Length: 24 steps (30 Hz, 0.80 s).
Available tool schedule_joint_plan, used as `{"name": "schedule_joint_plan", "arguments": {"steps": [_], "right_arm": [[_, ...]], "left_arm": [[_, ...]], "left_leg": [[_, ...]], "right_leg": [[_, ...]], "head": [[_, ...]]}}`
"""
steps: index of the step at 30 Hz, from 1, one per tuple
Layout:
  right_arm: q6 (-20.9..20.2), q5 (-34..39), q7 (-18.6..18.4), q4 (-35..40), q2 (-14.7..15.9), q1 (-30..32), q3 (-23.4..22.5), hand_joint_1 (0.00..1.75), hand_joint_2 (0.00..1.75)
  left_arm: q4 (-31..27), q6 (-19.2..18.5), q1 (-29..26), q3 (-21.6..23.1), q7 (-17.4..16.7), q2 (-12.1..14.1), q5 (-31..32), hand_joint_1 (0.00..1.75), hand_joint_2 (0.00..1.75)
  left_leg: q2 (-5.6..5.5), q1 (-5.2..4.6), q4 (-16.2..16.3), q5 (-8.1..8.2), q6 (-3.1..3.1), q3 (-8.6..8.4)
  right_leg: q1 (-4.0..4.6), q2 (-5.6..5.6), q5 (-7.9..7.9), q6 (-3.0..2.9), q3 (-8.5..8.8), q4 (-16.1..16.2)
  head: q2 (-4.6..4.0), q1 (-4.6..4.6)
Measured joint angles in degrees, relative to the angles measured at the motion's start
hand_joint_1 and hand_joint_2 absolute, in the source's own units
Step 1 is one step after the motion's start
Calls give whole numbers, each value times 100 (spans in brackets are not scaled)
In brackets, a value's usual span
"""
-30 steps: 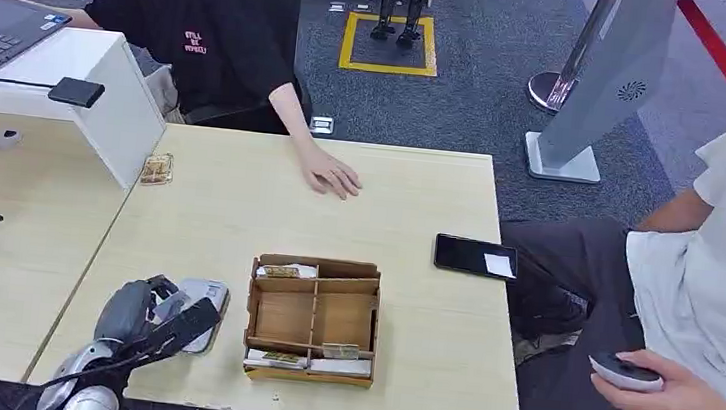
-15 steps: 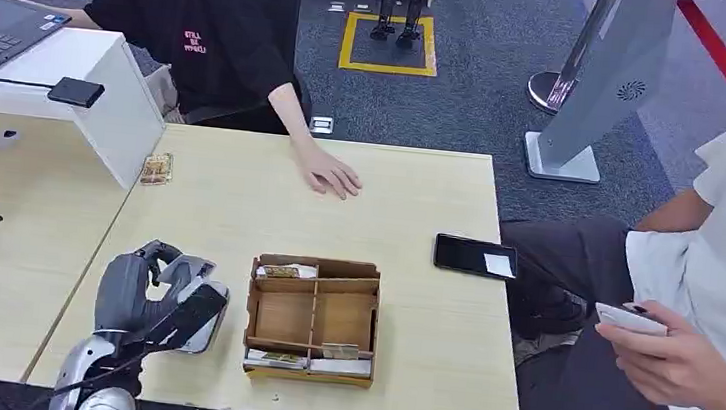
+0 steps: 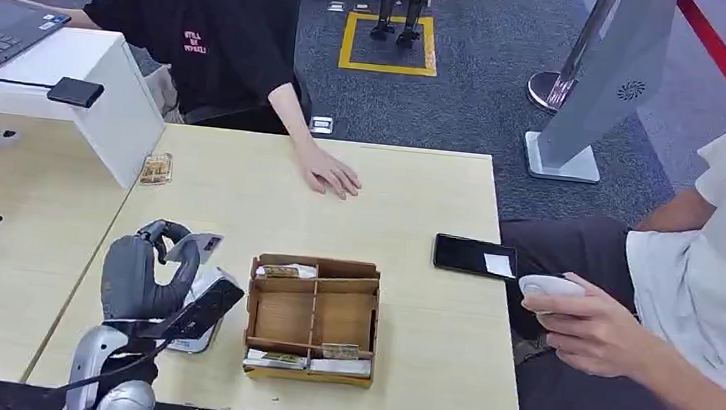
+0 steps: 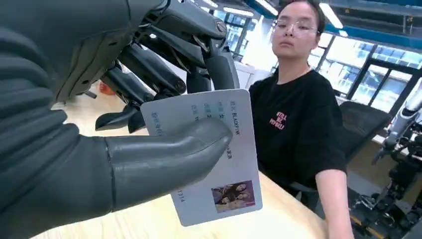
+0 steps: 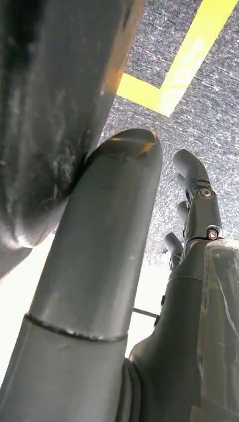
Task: Pass the card to the sensor for recognition and then transmit it.
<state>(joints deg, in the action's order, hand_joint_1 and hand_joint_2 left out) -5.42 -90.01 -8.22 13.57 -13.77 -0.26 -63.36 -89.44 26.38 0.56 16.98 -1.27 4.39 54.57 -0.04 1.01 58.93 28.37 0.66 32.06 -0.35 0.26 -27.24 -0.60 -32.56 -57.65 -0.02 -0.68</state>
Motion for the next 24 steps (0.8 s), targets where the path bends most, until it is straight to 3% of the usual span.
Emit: {"name": "schedule_joint_plan", "arguments": {"steps": [3, 8, 17, 24], "right_arm": [[44, 0, 0, -4, 0, -1, 48, 0, 0], [129, 0, -57, -57, 2, -20, 223, 0, 0], [155, 0, -138, -136, 48, -58, 575, 0, 0], [144, 0, -177, -162, 81, -75, 798, 0, 0]], "left_arm": [[85, 260, 197, 66, -264, -18, 622, 175, 175], [724, 431, 946, 77, -726, -83, 1404, 175, 175], [2311, 379, 2419, 66, -1093, -127, 2025, 175, 175], [3224, 368, 3065, -2, -1358, -125, 2386, 175, 175]], "left_leg": [[-2, 0, 1, 0, 0, 2], [-4, 0, 2, -15, -5, 4], [-4, 0, 2, -29, -4, 5], [-3, 0, 3, -29, -4, 6]], "right_leg": [[0, -4, 0, 0, -1, 0], [0, -6, 10, 1, 1, 0], [0, -2, 25, 2, 1, 0], [0, 0, 26, 3, 0, -1]], "head": [[0, -2], [-2, 0], [0, 0], [-2, -2]]}}
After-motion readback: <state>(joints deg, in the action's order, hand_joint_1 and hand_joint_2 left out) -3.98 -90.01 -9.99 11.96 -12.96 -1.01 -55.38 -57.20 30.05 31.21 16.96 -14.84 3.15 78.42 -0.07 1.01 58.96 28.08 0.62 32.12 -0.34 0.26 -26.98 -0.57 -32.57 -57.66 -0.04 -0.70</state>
